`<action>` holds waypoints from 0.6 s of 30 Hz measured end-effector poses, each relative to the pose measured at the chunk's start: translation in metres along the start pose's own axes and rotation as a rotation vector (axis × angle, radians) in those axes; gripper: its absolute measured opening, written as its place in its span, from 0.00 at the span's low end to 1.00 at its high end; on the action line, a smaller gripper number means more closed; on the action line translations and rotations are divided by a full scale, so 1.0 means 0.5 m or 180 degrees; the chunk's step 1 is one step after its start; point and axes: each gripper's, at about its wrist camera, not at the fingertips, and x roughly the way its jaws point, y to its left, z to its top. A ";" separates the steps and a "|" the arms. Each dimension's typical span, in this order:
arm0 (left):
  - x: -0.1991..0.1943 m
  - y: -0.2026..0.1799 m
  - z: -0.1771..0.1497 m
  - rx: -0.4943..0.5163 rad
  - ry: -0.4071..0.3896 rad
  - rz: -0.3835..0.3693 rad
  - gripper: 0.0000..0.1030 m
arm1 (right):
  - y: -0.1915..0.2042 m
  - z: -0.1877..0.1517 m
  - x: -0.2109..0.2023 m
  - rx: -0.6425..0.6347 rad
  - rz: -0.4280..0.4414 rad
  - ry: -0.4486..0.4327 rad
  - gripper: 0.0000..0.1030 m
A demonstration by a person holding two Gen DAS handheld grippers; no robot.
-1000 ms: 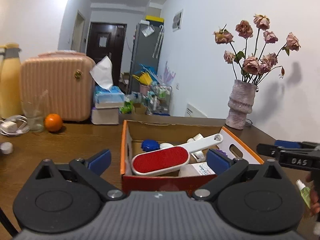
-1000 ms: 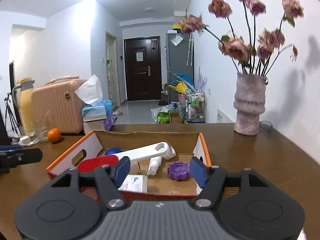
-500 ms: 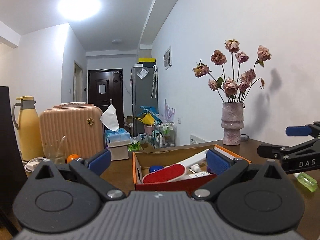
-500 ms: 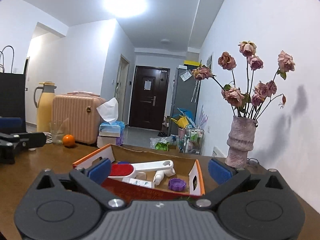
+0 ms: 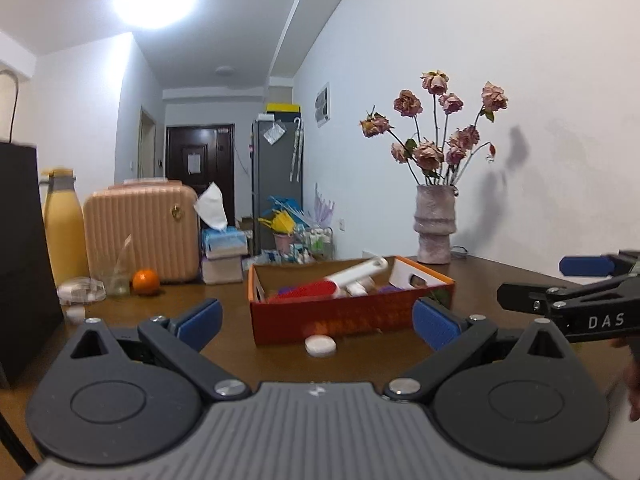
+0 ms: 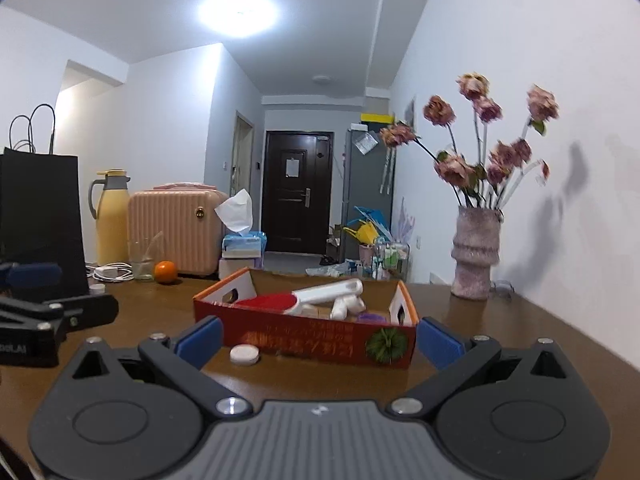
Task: Organize rigid objects
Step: 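Withdraw both tools from the box toward the remaining items, then grasp the green spray bottle with the right tool while the left tool grasps the white round cap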
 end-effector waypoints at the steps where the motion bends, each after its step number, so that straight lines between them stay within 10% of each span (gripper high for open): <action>1: -0.011 -0.001 -0.006 -0.0030 0.0036 -0.0006 1.00 | 0.001 -0.009 -0.013 0.0023 -0.0011 0.0004 1.00; 18: 0.050 -0.023 -0.053 -0.0087 0.0460 -0.0096 1.00 | -0.132 -0.109 -0.083 0.0248 -0.0780 0.0331 1.00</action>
